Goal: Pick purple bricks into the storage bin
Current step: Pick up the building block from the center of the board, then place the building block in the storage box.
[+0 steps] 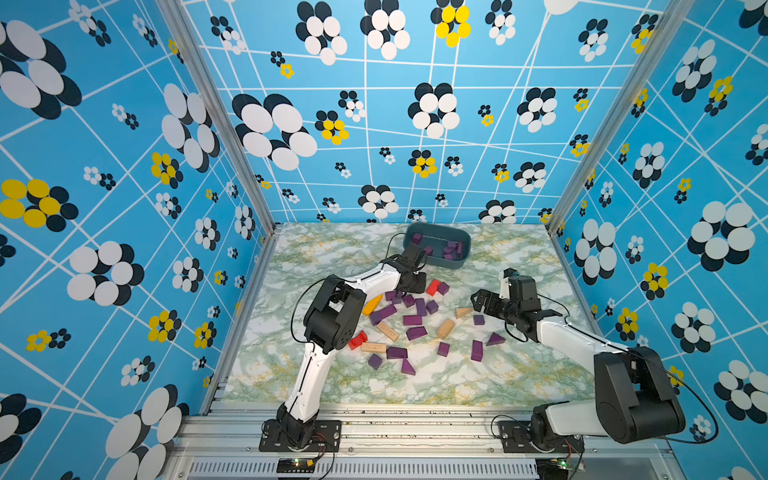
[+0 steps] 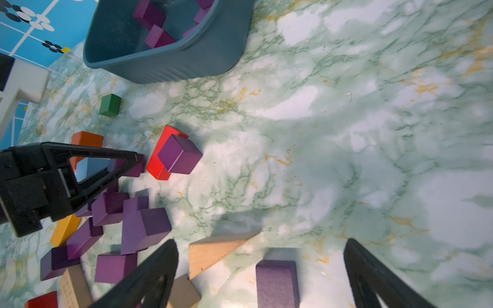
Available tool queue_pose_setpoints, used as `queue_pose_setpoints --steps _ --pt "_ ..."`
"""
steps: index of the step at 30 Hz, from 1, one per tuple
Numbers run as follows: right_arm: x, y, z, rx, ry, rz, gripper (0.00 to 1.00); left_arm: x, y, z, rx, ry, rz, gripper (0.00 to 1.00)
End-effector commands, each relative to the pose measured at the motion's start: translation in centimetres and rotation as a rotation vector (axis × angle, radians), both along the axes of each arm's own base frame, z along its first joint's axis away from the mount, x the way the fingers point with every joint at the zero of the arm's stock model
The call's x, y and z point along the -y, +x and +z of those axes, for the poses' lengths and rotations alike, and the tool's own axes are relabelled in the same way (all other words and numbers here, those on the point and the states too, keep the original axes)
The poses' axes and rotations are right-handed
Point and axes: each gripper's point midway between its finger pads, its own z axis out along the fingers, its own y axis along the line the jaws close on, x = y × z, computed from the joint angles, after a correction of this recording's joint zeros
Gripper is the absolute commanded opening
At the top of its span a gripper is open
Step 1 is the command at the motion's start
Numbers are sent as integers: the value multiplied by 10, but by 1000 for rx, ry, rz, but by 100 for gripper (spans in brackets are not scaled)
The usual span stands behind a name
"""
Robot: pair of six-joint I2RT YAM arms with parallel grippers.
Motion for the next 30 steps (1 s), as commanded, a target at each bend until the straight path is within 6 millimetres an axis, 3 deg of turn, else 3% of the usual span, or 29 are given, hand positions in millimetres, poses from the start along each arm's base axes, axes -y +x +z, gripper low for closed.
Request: queue_pose_setpoints --steps 1,8,13,20,25,30 --pt "1 2 -5 -1 17 -12 99 12 10 68 138 -69 -43 19" --pt "-4 7 -16 -32 48 -18 99 26 28 117 227 -124 -81 21" --pt "-5 8 -18 -38 61 -26 99 29 58 127 250 -146 -67 23" --pt "-3 4 -26 -62 56 -31 99 31 107 125 286 -190 -41 24" --pt "-7 2 -30 -88 73 1 99 24 142 105 291 -181 -19 26" --pt "-2 -2 -43 -134 112 -30 99 17 157 93 286 -195 3 28"
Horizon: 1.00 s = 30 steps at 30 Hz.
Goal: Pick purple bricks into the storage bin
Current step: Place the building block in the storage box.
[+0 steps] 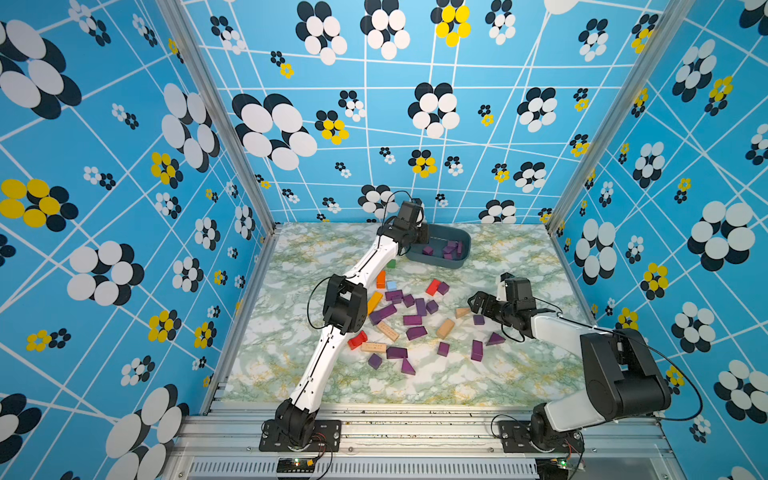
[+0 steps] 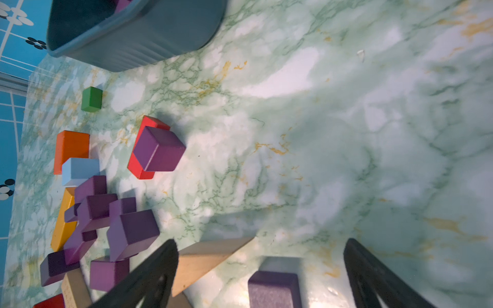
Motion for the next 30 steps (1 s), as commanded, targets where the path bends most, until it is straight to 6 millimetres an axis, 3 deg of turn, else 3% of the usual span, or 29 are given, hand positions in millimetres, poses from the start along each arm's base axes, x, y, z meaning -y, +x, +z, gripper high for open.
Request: queue_pose_setpoints --steps 1,2,4,8,9,10,16,23,26,27,30 --pt "-1 -5 -11 -42 50 -8 99 -4 0 5 -9 -3 -13 30" --pt "8 -3 -12 -47 71 -38 99 -4 0 5 -6 2 -19 33" --pt "6 -2 -11 -38 115 -35 99 -2 -1 6 -2 6 -34 39" --pt "-3 2 -5 -8 168 0 99 -1 -4 8 6 19 -57 77" --pt "-3 3 -4 -3 172 2 99 0 -6 9 7 25 -63 94" --pt "-4 3 -3 3 171 6 99 0 -7 12 13 30 -67 100" --pt "-1 3 13 47 132 26 99 3 -17 36 61 69 -100 100" --pt "5 2 41 97 39 59 97 -1 -45 88 150 93 -121 100" --pt "5 1 52 110 -33 80 97 -10 -65 118 218 71 -109 99" --pt "-7 -2 56 118 -63 118 97 -17 -72 125 240 63 -98 99" --pt "-17 0 64 128 -140 162 97 -37 -97 141 301 43 -60 100"
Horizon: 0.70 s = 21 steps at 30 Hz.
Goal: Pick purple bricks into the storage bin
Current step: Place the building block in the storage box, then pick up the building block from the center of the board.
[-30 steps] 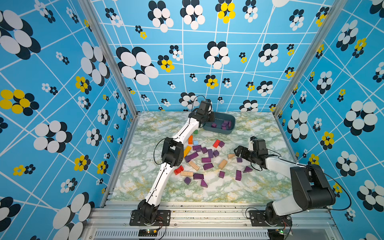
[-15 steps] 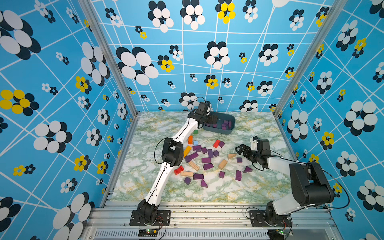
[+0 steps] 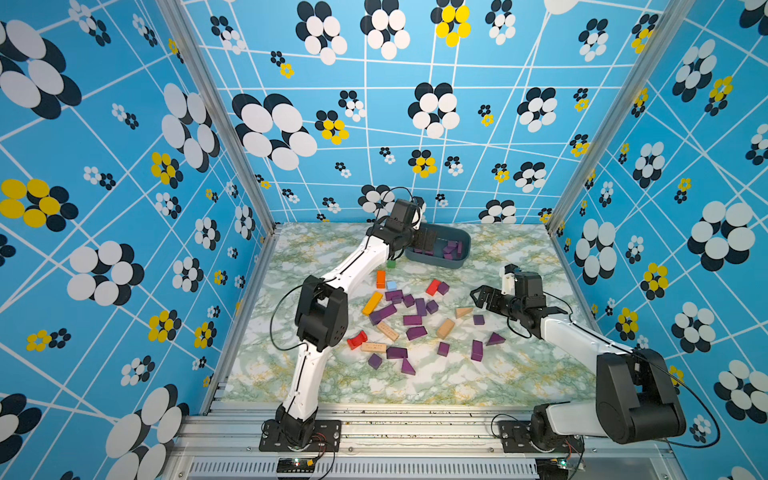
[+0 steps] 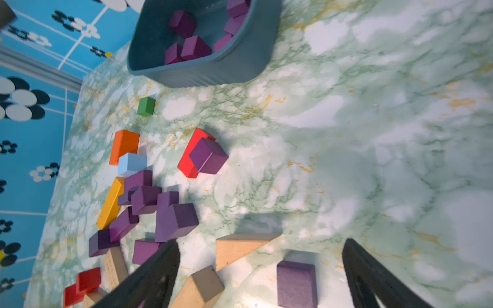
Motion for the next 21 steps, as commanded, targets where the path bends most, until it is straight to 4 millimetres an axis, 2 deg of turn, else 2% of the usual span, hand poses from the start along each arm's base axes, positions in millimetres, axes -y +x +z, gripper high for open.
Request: queue_pose_setpoints --steps 1,2,3,6,10,13,16,18,21 --pt "-7 0 10 11 -126 54 97 -22 -16 52 179 -61 45 99" --pt "-12 1 11 13 -135 75 97 -28 -23 48 189 -60 51 100" --pt "-16 3 12 15 -144 93 97 -36 -36 56 227 -71 55 99" --pt "-22 8 14 23 -197 121 97 -61 -60 48 292 -70 91 100" --pt "-27 16 12 31 -273 178 95 -90 -92 15 257 -54 117 100" --pt "-30 22 6 -1 -306 195 91 -105 -115 -2 237 -55 115 100" --pt "-35 30 0 -9 -312 203 86 -113 -135 -6 244 -72 88 100" --pt "-39 37 -6 -13 -303 198 85 -117 -146 -8 263 -65 68 99" --pt "-52 44 -18 -57 -286 231 76 -125 -155 -18 286 -32 50 99"
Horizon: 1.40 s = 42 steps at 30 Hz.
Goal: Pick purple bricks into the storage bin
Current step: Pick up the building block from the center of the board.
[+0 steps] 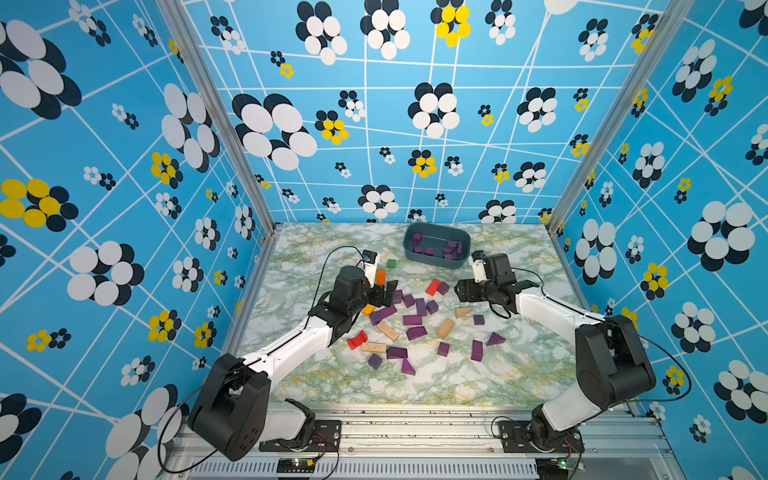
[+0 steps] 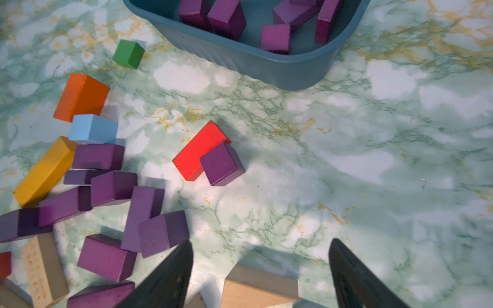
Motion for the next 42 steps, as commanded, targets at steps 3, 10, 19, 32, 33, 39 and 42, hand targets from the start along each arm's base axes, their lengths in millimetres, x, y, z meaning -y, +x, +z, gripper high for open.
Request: queue_pose_setpoints --steps 3,10,19,32,33,39,42 --pt "-25 12 -13 -52 -39 76 72 -6 -9 6 81 8 -62 99" --pt "-39 24 -23 -51 -56 112 71 1 -15 1 79 -24 -118 99" --pt "-42 28 -37 -66 -79 134 71 -2 -7 2 80 4 -106 99" --pt "-42 34 -53 -81 -102 122 65 -2 -17 9 107 -43 -121 99" --pt "-42 35 -55 -83 -105 124 64 -2 -18 9 109 -45 -120 99" --pt "-45 43 -59 -82 -109 131 56 -6 -19 8 105 -44 -101 99" --pt "-45 45 -60 -75 -113 129 51 -7 -19 5 97 -46 -94 99"
